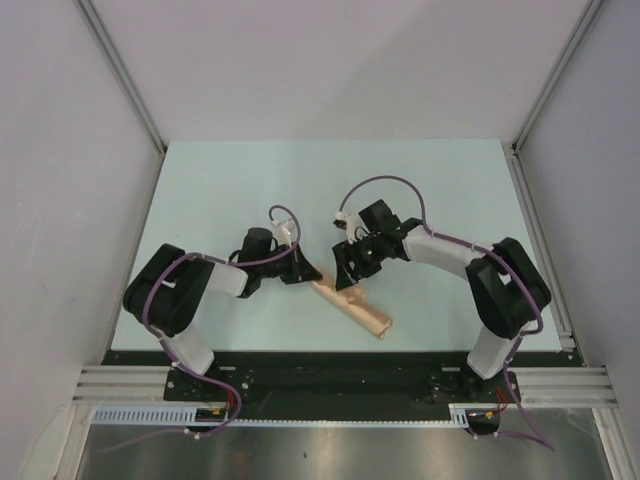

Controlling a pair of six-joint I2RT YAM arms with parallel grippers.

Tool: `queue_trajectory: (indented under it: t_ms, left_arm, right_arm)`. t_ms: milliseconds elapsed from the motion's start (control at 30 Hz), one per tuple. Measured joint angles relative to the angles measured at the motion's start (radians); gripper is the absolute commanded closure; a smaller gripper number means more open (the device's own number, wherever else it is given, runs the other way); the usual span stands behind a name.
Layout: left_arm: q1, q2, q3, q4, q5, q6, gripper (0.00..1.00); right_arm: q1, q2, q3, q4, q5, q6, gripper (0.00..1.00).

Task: Fold the napkin, place the utensils inside, and roll it up
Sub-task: Roll the napkin with the utensil

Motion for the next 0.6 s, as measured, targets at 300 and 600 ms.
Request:
queue_trajectory:
  t_ms: [300,600]
  left_arm:
    - [-0.003,0.003,0.002,0.001,-0.001,0.0,0.99]
    - [-0.003,0.008,0.005,0.001,-0.001,0.0,0.99]
  right_arm:
    - [0.296,-0.162,0.001,-0.002,0.544,0.004,0.28]
    - [0.492,-0.034,0.01,-0.026,0.851,-0.061,0.31]
